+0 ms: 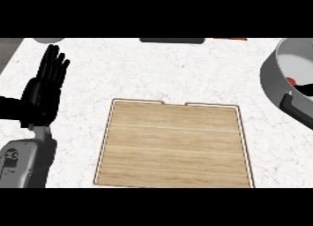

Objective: Pick the bell pepper from the tray and place it in the pot

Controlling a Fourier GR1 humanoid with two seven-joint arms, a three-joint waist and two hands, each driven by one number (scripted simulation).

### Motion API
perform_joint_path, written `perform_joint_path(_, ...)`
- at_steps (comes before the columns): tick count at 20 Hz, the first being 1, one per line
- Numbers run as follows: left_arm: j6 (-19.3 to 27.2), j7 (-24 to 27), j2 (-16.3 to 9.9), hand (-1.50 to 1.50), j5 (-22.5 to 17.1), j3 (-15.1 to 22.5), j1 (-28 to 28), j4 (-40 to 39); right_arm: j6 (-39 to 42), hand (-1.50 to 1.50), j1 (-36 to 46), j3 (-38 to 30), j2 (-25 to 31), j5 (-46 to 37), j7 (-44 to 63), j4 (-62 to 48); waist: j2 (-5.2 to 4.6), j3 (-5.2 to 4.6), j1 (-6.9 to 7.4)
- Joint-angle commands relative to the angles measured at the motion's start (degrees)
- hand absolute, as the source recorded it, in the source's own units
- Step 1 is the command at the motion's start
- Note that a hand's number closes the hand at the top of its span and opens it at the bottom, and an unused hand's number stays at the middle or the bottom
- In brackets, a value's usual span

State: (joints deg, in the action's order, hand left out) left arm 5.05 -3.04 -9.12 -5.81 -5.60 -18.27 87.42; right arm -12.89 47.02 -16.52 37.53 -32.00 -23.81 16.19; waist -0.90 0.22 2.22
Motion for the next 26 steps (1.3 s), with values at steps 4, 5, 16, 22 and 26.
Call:
perform_joint_path(4,-1.1,0.4,-0.6,0.00,-0.8,-0.9,-0.6,-2.3,3.2,-1.50,3.9,-8.3,-1.0,9.0,-4.7,-0.7,0.18,-0.09,-0.76)
perform_joint_path(5,-0.7,1.1,-0.4,0.00,-0.8,-1.5,-1.5,-3.4,4.3,-1.50,3.8,-9.5,0.7,10.0,-4.5,-1.5,0.10,-0.09,-0.86)
perform_joint_path(16,-0.2,-0.3,-0.9,0.00,-0.1,-1.3,-0.1,-0.5,13.4,-1.50,-0.9,-20.6,10.1,21.3,-8.6,-3.7,0.20,-0.03,-0.88)
perform_joint_path(22,1.1,1.1,1.5,0.00,1.4,0.6,-0.3,-1.3,17.9,-1.50,-6.3,-25.0,12.1,25.7,-14.5,-5.4,0.03,0.05,-0.91)
perform_joint_path(26,-2.2,0.5,-1.2,0.00,-1.4,-1.4,0.7,-0.2,19.1,-1.50,-8.6,-26.4,14.8,26.7,-15.4,-6.7,-0.35,0.19,0.17)
